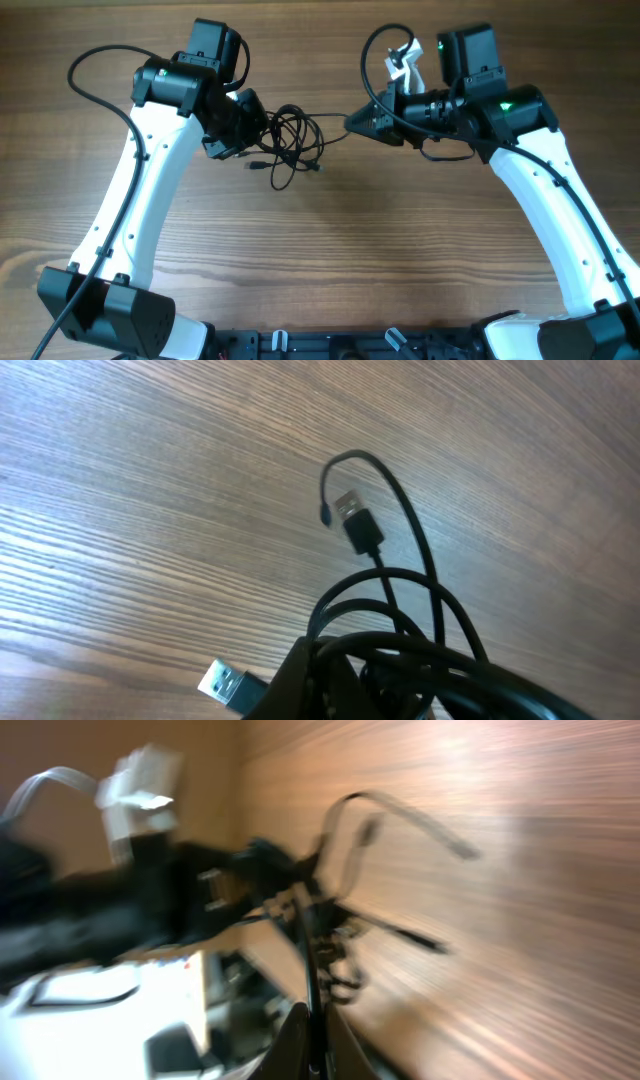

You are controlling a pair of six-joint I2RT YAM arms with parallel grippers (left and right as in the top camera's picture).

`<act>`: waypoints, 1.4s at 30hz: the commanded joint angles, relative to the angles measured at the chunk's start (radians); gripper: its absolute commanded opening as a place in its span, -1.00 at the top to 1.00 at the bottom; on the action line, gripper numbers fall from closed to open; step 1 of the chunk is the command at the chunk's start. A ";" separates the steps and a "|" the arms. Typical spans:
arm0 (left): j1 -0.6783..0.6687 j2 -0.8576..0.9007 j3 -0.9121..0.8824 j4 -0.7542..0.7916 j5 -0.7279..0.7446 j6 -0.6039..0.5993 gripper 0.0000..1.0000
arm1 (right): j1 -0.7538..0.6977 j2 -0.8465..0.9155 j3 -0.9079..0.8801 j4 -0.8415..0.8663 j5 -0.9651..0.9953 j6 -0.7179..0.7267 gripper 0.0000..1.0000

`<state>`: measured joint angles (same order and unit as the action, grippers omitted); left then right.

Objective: Untangle cables

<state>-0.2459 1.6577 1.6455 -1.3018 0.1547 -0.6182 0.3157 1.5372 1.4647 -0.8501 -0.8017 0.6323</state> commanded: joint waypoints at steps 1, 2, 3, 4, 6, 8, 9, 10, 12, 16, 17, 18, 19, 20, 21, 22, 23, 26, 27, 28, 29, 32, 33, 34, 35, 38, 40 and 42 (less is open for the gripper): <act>0.008 0.012 -0.005 -0.001 -0.071 -0.031 0.92 | -0.002 -0.018 0.019 -0.040 0.213 -0.057 0.91; 0.008 0.012 -0.005 -0.001 -0.071 -0.037 0.92 | -0.002 -0.018 0.019 -0.048 0.229 -0.058 0.91; 0.008 0.013 -0.006 -0.001 -0.071 -0.046 0.92 | -0.002 -0.018 0.019 -0.062 0.256 -0.056 0.91; 0.008 0.013 -0.009 0.000 -0.071 -0.053 0.92 | -0.002 -0.018 0.019 -0.079 0.291 -0.056 0.92; 0.008 0.013 -0.012 0.003 -0.071 -0.053 0.92 | -0.002 -0.018 0.019 -0.103 0.348 -0.055 0.91; 0.008 0.013 -0.021 0.008 -0.071 -0.054 0.92 | -0.002 -0.018 0.019 -0.126 0.412 -0.050 0.91; 0.008 0.013 -0.027 0.011 -0.071 -0.054 0.92 | -0.002 -0.018 0.019 -0.139 0.451 -0.034 0.91; 0.008 0.013 -0.032 0.011 -0.071 -0.060 0.92 | -0.002 -0.018 0.019 -0.153 0.493 -0.010 0.91; 0.007 0.013 -0.052 0.023 -0.070 -0.092 0.92 | -0.002 -0.018 0.019 -0.180 0.557 0.030 0.86; 0.006 0.013 -0.094 0.055 -0.064 -0.105 0.92 | -0.002 -0.018 0.019 -0.187 0.557 0.023 0.74; 0.006 0.013 -0.102 0.062 -0.057 -0.105 0.92 | -0.002 -0.018 0.019 -0.189 0.557 0.023 0.70; 0.006 0.013 -0.109 0.069 -0.048 -0.105 0.92 | -0.002 -0.018 0.019 -0.191 0.558 0.022 0.63; 0.006 0.013 -0.114 0.073 -0.039 -0.105 0.92 | -0.002 -0.018 0.019 -0.192 0.558 0.022 0.52; 0.006 0.013 -0.119 0.080 -0.032 -0.105 0.92 | -0.002 -0.018 0.019 -0.192 0.558 0.023 0.30; 0.006 0.013 -0.122 0.083 -0.020 -0.105 0.92 | -0.002 -0.016 0.019 -0.192 0.558 0.022 0.11; 0.006 0.013 -0.122 0.083 -0.010 -0.105 0.92 | -0.002 -0.016 0.019 -0.192 0.558 0.022 -0.03; 0.006 0.013 -0.122 0.084 0.001 -0.105 0.92 | -0.002 -0.014 0.019 -0.192 0.557 0.022 -0.15; 0.006 0.012 -0.122 0.094 0.069 -0.092 0.92 | 0.002 -0.010 0.019 -0.193 0.549 0.021 -0.36; 0.006 0.012 -0.122 0.106 0.119 -0.082 0.92 | 0.002 -0.006 0.019 -0.193 0.538 0.020 -0.43; 0.006 0.012 -0.122 0.118 0.155 -0.066 0.92 | 0.002 -0.003 0.019 -0.193 0.525 0.014 -0.46; 0.006 0.012 -0.122 0.136 0.216 -0.042 0.92 | 0.002 0.003 0.019 -0.191 0.505 -0.004 -0.48; 0.006 0.006 -0.121 0.212 0.450 0.022 0.92 | 0.002 0.024 0.019 -0.190 0.463 -0.045 -0.56; 0.006 0.003 -0.121 0.239 0.513 0.029 0.92 | 0.002 0.031 0.019 -0.192 0.463 -0.051 -0.58; 0.006 -0.001 -0.121 0.266 0.574 0.031 0.92 | 0.002 0.040 0.019 -0.194 0.463 -0.058 -0.61; 0.007 -0.010 -0.120 0.307 0.657 0.031 0.92 | 0.002 0.051 0.019 -0.203 0.463 -0.057 -0.64; 0.009 -0.040 -0.120 0.399 0.806 0.026 0.92 | 0.002 0.079 0.019 -0.214 0.463 -0.058 -0.65; 0.008 -0.062 -0.120 0.450 0.872 0.004 0.92 | 0.002 0.096 0.019 -0.216 0.463 -0.058 -0.65; 0.008 -0.093 -0.120 0.495 0.893 -0.069 0.92 | 0.002 0.114 0.019 -0.215 0.459 -0.058 -0.65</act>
<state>-0.2455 1.6485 1.5265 -0.8574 0.8398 -0.6262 0.3176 1.6173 1.4647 -1.0626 -0.3222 0.5961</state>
